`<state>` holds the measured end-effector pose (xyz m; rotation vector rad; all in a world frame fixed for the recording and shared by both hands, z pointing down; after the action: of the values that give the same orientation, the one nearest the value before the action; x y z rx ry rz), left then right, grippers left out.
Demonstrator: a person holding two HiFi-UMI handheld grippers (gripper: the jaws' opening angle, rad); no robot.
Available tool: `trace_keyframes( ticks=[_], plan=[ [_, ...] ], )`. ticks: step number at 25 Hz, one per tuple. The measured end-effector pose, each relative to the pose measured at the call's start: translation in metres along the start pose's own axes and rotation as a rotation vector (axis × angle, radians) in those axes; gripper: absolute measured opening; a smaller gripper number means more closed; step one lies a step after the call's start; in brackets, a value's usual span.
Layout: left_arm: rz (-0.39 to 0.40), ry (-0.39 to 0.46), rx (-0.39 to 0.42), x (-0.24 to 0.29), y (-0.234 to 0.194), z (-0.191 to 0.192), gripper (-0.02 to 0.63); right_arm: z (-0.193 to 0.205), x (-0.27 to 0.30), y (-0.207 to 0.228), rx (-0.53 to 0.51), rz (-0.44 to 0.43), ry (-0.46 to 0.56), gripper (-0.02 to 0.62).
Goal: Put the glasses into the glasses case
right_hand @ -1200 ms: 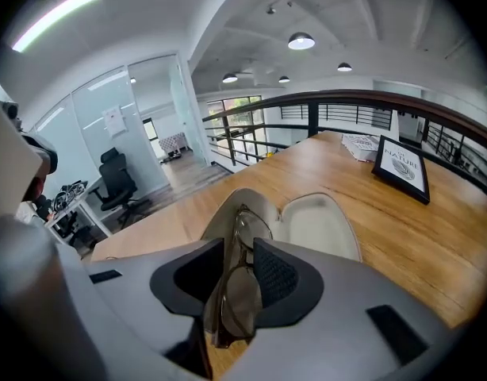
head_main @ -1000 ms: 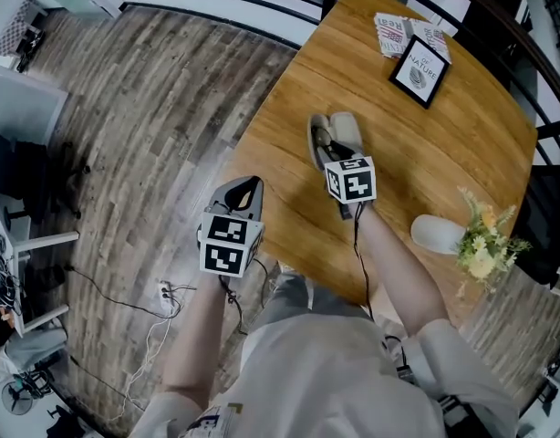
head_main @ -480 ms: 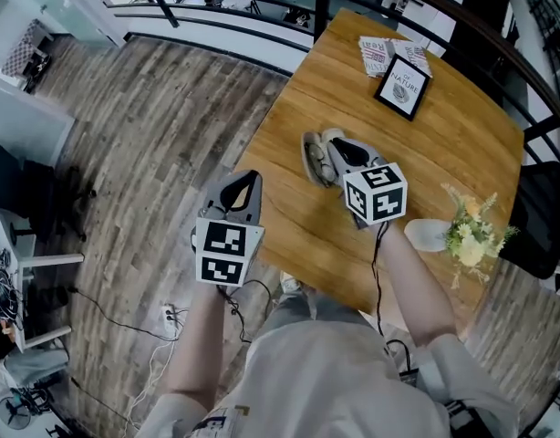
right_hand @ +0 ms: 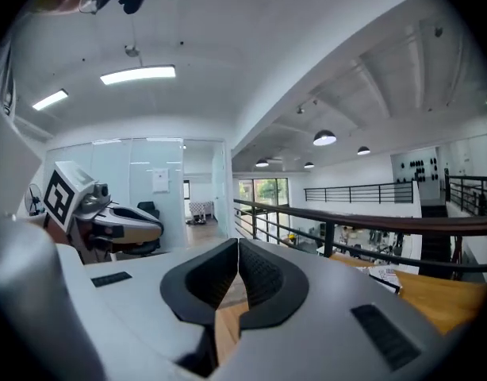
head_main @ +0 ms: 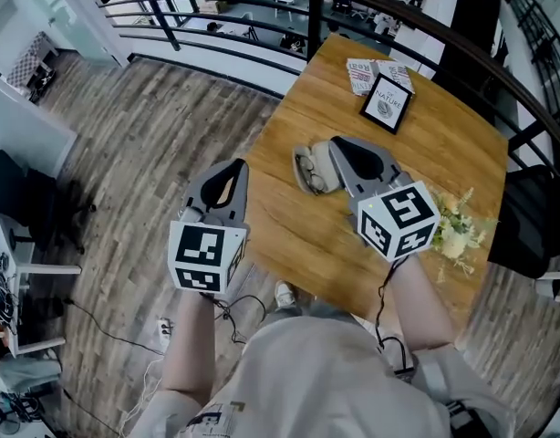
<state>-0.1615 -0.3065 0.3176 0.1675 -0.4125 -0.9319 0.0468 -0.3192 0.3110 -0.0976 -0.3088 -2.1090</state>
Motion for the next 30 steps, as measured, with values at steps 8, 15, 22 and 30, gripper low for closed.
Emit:
trace_keyframes(
  ticks=[8,15,22,30],
  plan=[
    [-0.063,0.078,0.092,-0.037,0.005,-0.037,0.018,-0.035,-0.055,-0.021,-0.04,-0.016,0.113,0.028],
    [-0.059,0.087,0.12,-0.062,0.018,-0.04,0.018,-0.03,-0.088,-0.029,-0.075,0.006,0.105,0.026],
    [-0.021,0.064,0.11,-0.068,0.028,-0.032,0.018,-0.02,-0.098,-0.041,-0.059,-0.04,0.071,0.026],
    [0.033,0.005,0.099,-0.065,0.046,-0.008,0.018,0.019,-0.097,-0.051,0.038,-0.083,-0.012,0.026]
  ],
)
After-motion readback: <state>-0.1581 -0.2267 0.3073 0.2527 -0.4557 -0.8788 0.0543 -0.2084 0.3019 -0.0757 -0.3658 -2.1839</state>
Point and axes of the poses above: the fingertips, and each gripper's own axes: x forward along the fingers, y to its right, z out of its underside, the point moved 6 cm from there along -x, backward along the fingers, and after that the axes turned 9 degrees about x, right-handed, at the moved point
